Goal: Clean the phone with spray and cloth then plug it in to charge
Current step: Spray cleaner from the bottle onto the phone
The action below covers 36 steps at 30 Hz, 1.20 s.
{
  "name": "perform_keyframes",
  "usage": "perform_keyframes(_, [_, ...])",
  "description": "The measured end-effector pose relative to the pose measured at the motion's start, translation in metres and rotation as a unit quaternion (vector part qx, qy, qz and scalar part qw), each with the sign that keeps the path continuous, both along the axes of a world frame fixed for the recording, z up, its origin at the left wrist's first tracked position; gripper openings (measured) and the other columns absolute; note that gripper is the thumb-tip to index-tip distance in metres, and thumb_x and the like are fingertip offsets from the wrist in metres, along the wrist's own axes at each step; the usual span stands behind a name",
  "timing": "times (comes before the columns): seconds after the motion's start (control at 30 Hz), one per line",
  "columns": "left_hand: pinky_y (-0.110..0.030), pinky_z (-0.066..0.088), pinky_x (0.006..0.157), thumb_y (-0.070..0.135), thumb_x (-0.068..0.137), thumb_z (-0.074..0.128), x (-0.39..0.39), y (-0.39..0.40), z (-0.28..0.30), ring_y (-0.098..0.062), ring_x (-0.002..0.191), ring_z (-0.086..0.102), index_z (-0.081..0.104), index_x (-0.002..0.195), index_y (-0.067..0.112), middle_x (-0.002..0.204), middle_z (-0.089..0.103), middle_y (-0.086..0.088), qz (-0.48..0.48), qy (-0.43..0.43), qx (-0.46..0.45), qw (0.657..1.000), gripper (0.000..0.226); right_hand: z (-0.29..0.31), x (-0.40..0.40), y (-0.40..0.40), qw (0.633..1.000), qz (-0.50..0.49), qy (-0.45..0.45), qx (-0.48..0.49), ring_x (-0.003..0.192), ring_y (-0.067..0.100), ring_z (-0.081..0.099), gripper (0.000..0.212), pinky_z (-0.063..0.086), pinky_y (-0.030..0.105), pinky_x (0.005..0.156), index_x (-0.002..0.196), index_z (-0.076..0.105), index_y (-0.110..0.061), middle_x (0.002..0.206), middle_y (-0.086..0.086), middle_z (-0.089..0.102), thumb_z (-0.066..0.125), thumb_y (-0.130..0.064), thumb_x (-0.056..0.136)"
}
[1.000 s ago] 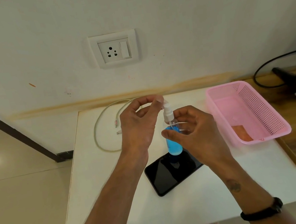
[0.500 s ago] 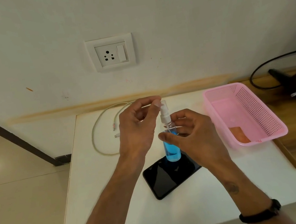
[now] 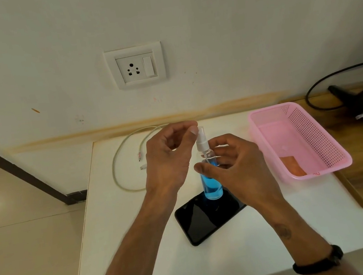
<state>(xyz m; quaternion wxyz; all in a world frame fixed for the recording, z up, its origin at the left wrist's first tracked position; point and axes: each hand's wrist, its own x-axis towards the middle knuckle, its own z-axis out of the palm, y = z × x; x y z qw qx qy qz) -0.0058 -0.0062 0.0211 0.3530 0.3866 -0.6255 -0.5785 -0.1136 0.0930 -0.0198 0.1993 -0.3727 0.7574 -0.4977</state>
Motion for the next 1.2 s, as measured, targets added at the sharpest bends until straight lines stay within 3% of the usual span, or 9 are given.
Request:
perform_keyframes(0.17, [-0.004,0.053,0.073,0.029,0.094,0.074,0.0,0.0,0.0,0.004,0.096,0.071,0.078,0.111,0.027,0.104,0.079,0.014,-0.002,-0.003,0.02,1.0,0.017,-0.002,-0.002,0.001,1.0,-0.003,0.01,-0.003,0.078,-0.031,0.058,0.042,0.038,-0.006,0.053,0.094,0.054,-0.053,0.079,-0.054,0.057,0.078,-0.067,0.062])
perform_keyframes(0.37, [-0.013,0.053,0.079,0.031,0.092,0.077,0.001,0.001,0.0,0.006,0.088,0.072,0.077,0.111,0.029,0.098,0.08,0.013,-0.024,-0.004,0.042,0.999,0.019,0.001,-0.001,0.001,0.999,-0.009,0.04,0.005,0.078,-0.028,0.06,0.051,0.042,-0.004,0.058,0.106,0.053,-0.055,0.083,-0.052,0.052,0.079,-0.066,0.064])
perform_keyframes(0.47, [-0.007,0.052,0.074,0.029,0.091,0.079,0.0,0.001,-0.002,0.005,0.09,0.074,0.077,0.11,0.029,0.097,0.081,0.012,-0.028,-0.002,0.048,0.998,0.019,0.002,0.001,0.002,0.996,0.006,0.083,0.014,0.078,-0.02,0.063,0.083,0.043,-0.001,0.071,0.138,0.034,-0.063,0.09,-0.051,0.05,0.083,-0.057,0.072])
perform_keyframes(0.63, [-0.003,0.051,0.07,0.023,0.088,0.082,-0.001,0.001,-0.005,0.002,0.093,0.074,0.078,0.111,0.028,0.099,0.081,0.011,-0.029,-0.021,0.054,0.998,0.024,0.0,-0.001,0.002,0.989,0.027,0.138,0.047,0.074,-0.017,0.059,0.101,0.036,-0.003,0.07,0.144,0.01,-0.071,0.102,-0.034,0.056,0.083,-0.048,0.079])
perform_keyframes(0.77, [-0.014,0.054,0.079,0.026,0.088,0.082,-0.005,0.001,-0.004,-0.004,0.096,0.075,0.079,0.109,0.027,0.099,0.081,0.008,0.005,0.009,0.066,0.998,0.022,-0.001,-0.016,0.008,0.986,0.022,0.139,0.085,0.088,0.002,0.065,0.09,0.047,0.01,0.082,0.145,0.023,-0.06,0.119,-0.02,0.064,0.083,-0.038,0.082])
perform_keyframes(0.9, [-0.012,0.05,0.064,0.03,0.087,0.082,-0.017,-0.001,-0.008,0.001,0.086,0.072,0.079,0.106,0.031,0.094,0.08,0.011,0.024,0.005,0.114,0.993,0.02,0.002,-0.033,0.025,0.98,-0.038,0.164,0.102,0.095,0.006,0.059,0.056,0.044,0.02,0.085,0.132,0.057,-0.033,0.11,-0.018,0.061,0.083,-0.03,0.083])
perform_keyframes(0.97, [-0.019,0.048,0.067,0.028,0.09,0.079,-0.029,0.002,-0.015,-0.006,0.084,0.069,0.079,0.108,0.029,0.093,0.078,0.008,-0.002,-0.032,0.129,0.991,0.018,0.005,-0.04,0.032,0.977,-0.085,0.168,0.099,0.094,0.007,0.058,0.046,0.044,0.023,0.084,0.122,0.063,-0.023,0.107,-0.015,0.062,0.084,-0.028,0.082])
perform_keyframes(1.07, [-0.012,0.045,0.055,0.027,0.097,0.069,-0.045,0.011,-0.028,-0.009,0.071,0.063,0.078,0.112,0.027,0.09,0.07,0.008,-0.061,-0.142,0.042,0.987,0.018,0.005,-0.047,0.039,0.973,-0.138,0.154,0.102,0.096,0.013,0.062,0.044,0.05,0.029,0.086,0.12,0.061,-0.018,0.116,-0.001,0.07,0.084,-0.024,0.082])
perform_keyframes(1.2, [-0.038,0.056,0.093,0.018,0.099,0.063,-0.044,0.013,-0.043,-0.026,0.105,0.068,0.069,0.127,0.021,0.12,0.068,-0.006,-0.114,-0.299,-0.095,0.943,0.029,0.001,-0.052,0.044,0.972,-0.15,0.141,0.116,0.096,0.014,0.062,0.047,0.055,0.039,0.094,0.124,0.058,-0.016,0.121,0.006,0.068,0.082,-0.024,0.084])
